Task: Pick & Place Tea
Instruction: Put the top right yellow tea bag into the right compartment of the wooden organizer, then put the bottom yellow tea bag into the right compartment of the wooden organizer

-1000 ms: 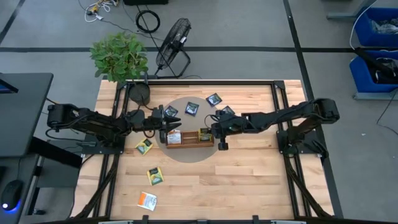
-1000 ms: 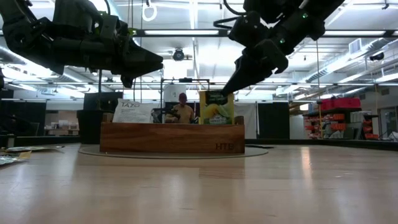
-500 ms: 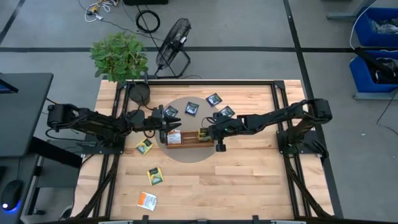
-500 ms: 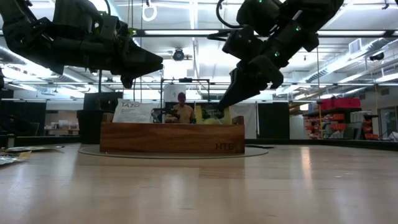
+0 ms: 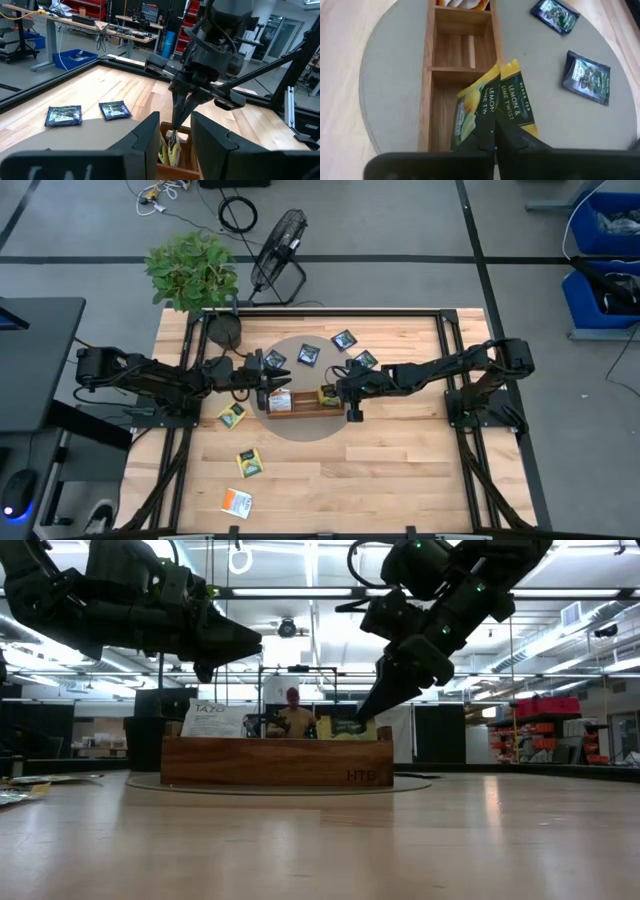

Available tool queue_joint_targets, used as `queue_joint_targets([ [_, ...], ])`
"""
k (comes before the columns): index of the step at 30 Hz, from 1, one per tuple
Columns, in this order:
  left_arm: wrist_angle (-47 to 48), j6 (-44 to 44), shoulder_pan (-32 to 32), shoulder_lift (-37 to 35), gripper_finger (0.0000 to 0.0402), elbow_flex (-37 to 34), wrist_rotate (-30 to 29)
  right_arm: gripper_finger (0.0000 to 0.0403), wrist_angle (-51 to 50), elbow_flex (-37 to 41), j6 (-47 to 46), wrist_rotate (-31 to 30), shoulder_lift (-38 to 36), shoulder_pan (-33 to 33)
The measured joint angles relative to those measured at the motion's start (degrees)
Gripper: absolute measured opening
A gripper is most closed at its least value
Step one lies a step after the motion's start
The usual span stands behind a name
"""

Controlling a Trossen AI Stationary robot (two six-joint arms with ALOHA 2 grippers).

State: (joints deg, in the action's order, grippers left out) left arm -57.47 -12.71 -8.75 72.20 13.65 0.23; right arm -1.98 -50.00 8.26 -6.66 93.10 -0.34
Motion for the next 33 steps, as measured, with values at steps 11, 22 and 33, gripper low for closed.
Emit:
queue_joint_targets([
  [11,0.07,0.00,0.00,0.00,0.0115,0.00,0.00,0.0076,1.39,0.00,0.71,-2.54,0.00,-0.02],
  [22,1.85,-0.16,-0.02,0.00,0.0115,0.00,2.10,0.0191,4.43,0.02,1.32,-2.43,-1.21,1.60],
  [33,8.62,-7.29,-0.76,-2.73,0.0115,-0.02,13.63,0.0178,7.54,1.40,0.73,-2.79,-1.82,4.63],
])
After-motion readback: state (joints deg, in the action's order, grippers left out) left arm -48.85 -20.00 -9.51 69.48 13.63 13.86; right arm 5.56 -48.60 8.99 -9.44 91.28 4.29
